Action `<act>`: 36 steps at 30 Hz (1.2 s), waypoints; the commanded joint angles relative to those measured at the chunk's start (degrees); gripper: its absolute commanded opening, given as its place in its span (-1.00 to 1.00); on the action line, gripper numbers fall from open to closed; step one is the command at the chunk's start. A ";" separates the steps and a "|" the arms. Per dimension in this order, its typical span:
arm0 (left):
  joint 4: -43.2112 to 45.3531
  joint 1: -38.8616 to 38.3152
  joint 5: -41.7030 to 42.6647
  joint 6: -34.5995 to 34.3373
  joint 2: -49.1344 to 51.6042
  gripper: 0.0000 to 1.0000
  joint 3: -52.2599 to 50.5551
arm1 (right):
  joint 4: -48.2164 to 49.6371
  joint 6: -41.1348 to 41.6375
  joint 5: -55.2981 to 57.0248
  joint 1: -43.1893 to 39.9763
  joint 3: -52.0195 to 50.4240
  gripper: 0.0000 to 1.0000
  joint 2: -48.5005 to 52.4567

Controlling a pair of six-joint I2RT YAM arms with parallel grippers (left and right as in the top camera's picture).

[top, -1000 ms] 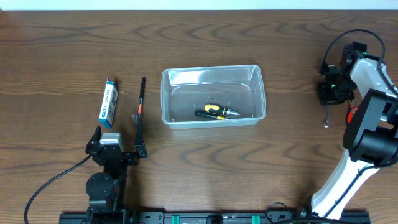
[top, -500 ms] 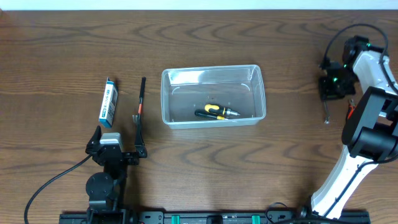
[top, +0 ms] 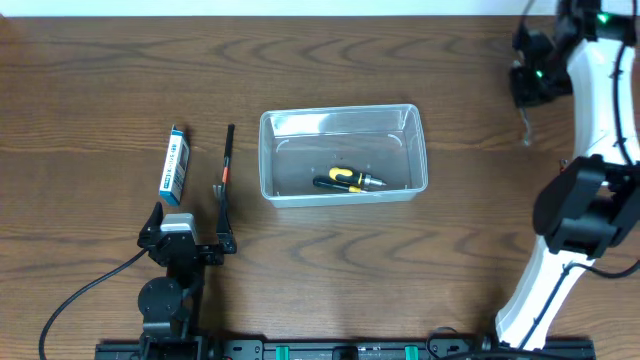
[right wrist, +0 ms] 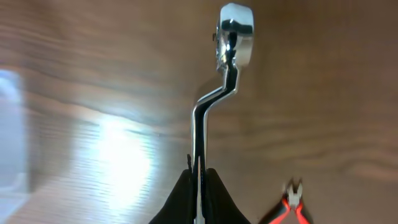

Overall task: Pack container
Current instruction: 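Carry the wrench into the container and release it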

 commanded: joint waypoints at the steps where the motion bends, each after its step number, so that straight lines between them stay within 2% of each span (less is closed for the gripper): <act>1: -1.03 -0.17 -0.48 0.57 -0.15 0.96 -1.62 | -1.64 -1.07 -2.10 5.70 5.40 -0.91 -5.20; 10: -1.03 -0.17 -0.48 0.57 -0.15 0.96 -1.62 | -1.99 -8.13 -2.27 22.36 8.31 -0.86 -12.48; 19: -1.03 -0.17 -0.48 0.57 -0.15 0.96 -1.62 | -3.45 -13.42 -2.29 35.21 8.11 -0.89 -12.46; 29: -1.03 -0.17 -0.48 0.57 -0.15 0.96 -1.62 | -3.76 -19.85 -2.27 40.19 6.69 -0.98 -9.99; 36: -1.03 -0.17 -0.48 0.57 -0.15 0.96 -1.62 | -4.11 -19.80 -2.29 40.17 6.49 -0.97 -3.76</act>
